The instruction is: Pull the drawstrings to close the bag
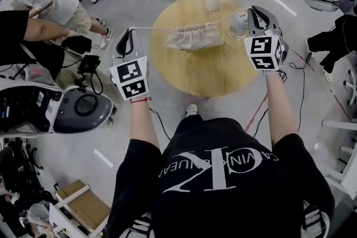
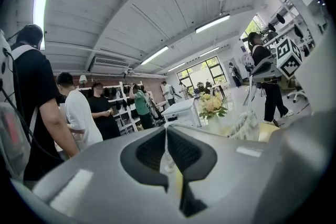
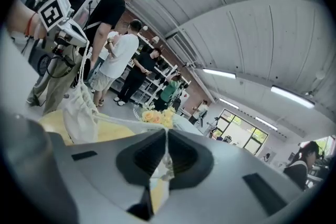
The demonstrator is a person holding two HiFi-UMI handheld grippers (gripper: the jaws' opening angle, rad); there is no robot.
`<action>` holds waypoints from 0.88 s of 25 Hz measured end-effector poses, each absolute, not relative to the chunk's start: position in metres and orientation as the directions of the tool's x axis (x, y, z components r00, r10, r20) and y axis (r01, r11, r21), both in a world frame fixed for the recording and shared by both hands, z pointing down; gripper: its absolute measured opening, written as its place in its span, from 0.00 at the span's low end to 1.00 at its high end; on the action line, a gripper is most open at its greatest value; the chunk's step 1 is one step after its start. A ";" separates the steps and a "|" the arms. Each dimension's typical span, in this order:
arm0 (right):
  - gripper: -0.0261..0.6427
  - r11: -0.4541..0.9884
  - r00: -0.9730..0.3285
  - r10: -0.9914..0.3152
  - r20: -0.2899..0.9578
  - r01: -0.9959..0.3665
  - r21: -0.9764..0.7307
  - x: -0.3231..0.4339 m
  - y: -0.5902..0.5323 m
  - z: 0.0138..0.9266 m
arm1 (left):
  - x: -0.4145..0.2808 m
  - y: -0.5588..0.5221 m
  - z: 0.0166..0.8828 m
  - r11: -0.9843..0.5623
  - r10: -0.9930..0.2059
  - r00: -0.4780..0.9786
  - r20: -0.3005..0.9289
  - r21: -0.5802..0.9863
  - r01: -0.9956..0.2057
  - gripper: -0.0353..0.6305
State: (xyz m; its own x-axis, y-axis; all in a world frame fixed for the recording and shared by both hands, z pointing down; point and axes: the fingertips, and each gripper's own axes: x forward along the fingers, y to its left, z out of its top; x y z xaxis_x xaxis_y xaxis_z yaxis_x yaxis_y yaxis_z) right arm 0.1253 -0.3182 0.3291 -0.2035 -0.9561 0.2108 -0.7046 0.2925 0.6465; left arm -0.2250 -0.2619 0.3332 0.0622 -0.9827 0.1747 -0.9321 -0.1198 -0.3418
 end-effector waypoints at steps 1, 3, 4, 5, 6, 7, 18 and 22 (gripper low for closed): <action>0.07 0.289 -0.208 -0.957 0.201 -0.705 0.647 0.123 -0.316 0.324 | -0.224 -0.261 0.328 -0.120 -0.984 0.066 0.164 -0.341 -0.932 0.08; 0.07 0.283 -0.217 -0.959 0.182 -0.709 0.646 0.118 -0.311 0.313 | -0.222 -0.258 0.317 -0.120 -0.987 0.074 0.144 -0.341 -0.932 0.08; 0.07 0.281 -0.223 -0.959 0.172 -0.713 0.642 0.116 -0.309 0.308 | -0.222 -0.257 0.313 -0.120 -0.988 0.078 0.135 -0.340 -0.933 0.08; 0.07 0.280 -0.230 -0.959 0.163 -0.719 0.636 0.113 -0.308 0.304 | -0.221 -0.256 0.308 -0.120 -0.989 0.082 0.126 -0.337 -0.934 0.08; 0.07 0.280 -0.236 -0.959 0.155 -0.725 0.629 0.110 -0.308 0.301 | -0.219 -0.257 0.305 -0.121 -0.989 0.086 0.117 -0.333 -0.935 0.08; 0.07 0.279 -0.242 -0.959 0.147 -0.729 0.625 0.108 -0.309 0.299 | -0.218 -0.258 0.302 -0.121 -0.990 0.089 0.110 -0.330 -0.936 0.08; 0.07 0.276 -0.291 -0.954 0.078 -0.740 0.613 0.085 -0.305 0.268 | -0.206 -0.262 0.272 -0.135 -0.991 0.127 0.045 -0.335 -0.932 0.08; 0.07 0.271 -0.305 -0.951 0.050 -0.744 0.611 0.077 -0.290 0.260 | -0.203 -0.251 0.262 -0.136 -0.990 0.142 0.006 -0.327 -0.935 0.08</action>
State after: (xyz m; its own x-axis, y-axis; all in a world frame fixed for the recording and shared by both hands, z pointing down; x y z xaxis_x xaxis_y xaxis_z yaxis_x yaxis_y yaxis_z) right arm 0.0768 -0.2901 0.2598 -0.3046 -0.9511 0.0503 -0.7439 0.2706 0.6111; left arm -0.2029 -0.2505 0.2620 0.1420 -0.9898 0.0058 -0.9352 -0.1361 -0.3268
